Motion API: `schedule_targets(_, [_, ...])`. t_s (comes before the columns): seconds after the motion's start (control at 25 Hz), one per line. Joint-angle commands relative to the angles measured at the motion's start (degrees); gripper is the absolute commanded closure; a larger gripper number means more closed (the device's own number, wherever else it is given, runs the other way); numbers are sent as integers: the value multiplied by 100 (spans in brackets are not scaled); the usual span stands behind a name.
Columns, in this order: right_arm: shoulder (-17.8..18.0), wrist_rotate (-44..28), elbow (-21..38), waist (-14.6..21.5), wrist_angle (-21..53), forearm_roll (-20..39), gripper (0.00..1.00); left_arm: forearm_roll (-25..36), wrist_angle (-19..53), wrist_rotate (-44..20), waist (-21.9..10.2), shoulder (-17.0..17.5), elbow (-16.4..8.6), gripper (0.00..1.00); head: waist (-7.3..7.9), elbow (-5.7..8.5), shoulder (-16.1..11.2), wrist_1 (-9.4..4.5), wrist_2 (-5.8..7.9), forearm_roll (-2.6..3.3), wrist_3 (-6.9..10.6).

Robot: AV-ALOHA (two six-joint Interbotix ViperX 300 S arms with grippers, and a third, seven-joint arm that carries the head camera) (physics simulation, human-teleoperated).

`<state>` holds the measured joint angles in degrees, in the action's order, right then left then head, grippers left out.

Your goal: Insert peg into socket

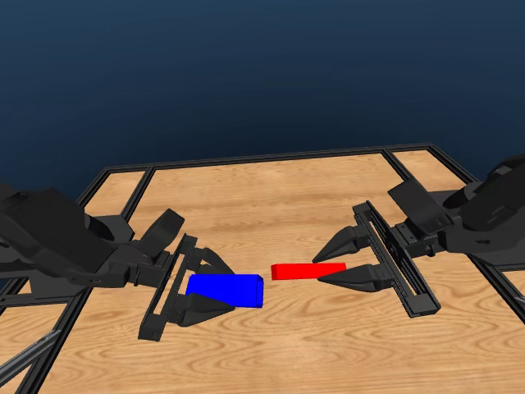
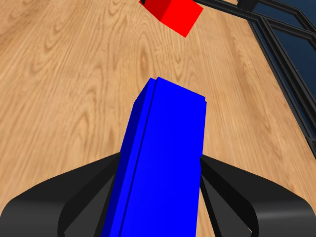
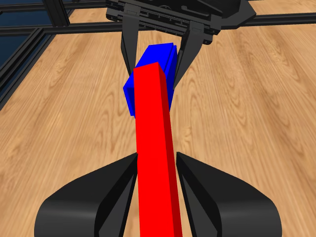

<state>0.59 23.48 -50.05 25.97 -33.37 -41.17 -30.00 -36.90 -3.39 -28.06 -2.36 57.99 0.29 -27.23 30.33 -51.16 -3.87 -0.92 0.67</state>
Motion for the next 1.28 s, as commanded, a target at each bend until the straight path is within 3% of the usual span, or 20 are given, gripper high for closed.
schedule_targets(0.04, [-157,339,198,-295,174,65,100,127,14,308,224,389,-210,100,16,43,47,58,-2,-3,40])
schedule_targets(0.08, [0,198,135,-165,-75,-30,100,165,78,374,268,374,-117,100,18,42,42,58,-2,-3,52])
schedule_targets(0.16, [91,142,31,-156,-86,-43,100,242,314,555,384,484,-194,100,26,44,27,60,4,-3,57])
schedule_targets(0.24, [-70,134,236,-212,-114,-20,100,319,401,549,479,634,-137,100,29,46,20,63,11,-2,60])
schedule_targets(0.32, [93,160,50,-172,97,-22,100,380,700,673,593,796,-220,100,28,51,10,71,14,-1,67])
schedule_targets(0.4, [-5,124,159,-325,-7,-57,100,392,588,715,624,798,-152,100,26,50,5,78,17,0,68])
schedule_targets(0.44, [35,195,124,-87,74,52,100,433,616,753,667,891,-215,100,26,51,3,76,19,1,67])
schedule_targets(0.48, [-60,104,233,-237,-28,-1,100,532,690,762,736,954,-193,100,26,52,0,78,19,1,68])
schedule_targets(0.52, [-26,88,199,-233,5,24,100,534,729,771,774,976,-315,100,25,50,-2,84,21,2,68])
schedule_targets(0.64, [25,16,146,-229,61,75,100,641,856,818,881,949,-366,100,16,56,-5,84,21,5,77])
schedule_targets(0.68, [32,17,90,-434,117,-21,100,716,988,839,908,904,-454,100,12,56,-6,92,21,6,79])
schedule_targets(0.76, [-24,28,178,-278,179,66,100,742,1028,792,982,847,-430,100,4,61,-14,92,27,10,81])
schedule_targets(0.8, [27,19,96,-480,300,60,100,780,1240,806,1037,822,-514,100,-1,62,-18,85,29,12,86])
schedule_targets(0.84, [-69,-56,224,-274,172,99,100,888,1309,878,1066,773,-579,100,-4,62,-20,85,33,14,86])
schedule_targets(0.88, [-124,-210,242,-389,459,270,100,880,1381,810,1069,786,-625,100,-5,67,-31,74,29,14,85])
schedule_targets(0.96, [-130,-282,175,-285,293,170,100,981,1682,730,1113,664,-810,100,-6,76,-49,72,23,13,84])
schedule_targets(1.0, [41,-364,64,-336,284,211,100,989,1816,654,1113,557,-861,100,-5,79,-56,64,17,11,89])
schedule_targets(1.16, [-73,-520,261,-396,743,501,100,1177,2523,275,1133,130,-1372,100,10,86,-81,53,9,5,99])
schedule_targets(1.2, [-24,-706,138,-561,704,408,100,1634,3144,-193,1178,77,-1531,100,13,88,-84,53,13,5,106])
schedule_targets(1.28, [-16,-729,218,-512,1065,667,100,1801,3483,-389,1163,-116,-1735,100,23,87,-80,49,10,2,111])
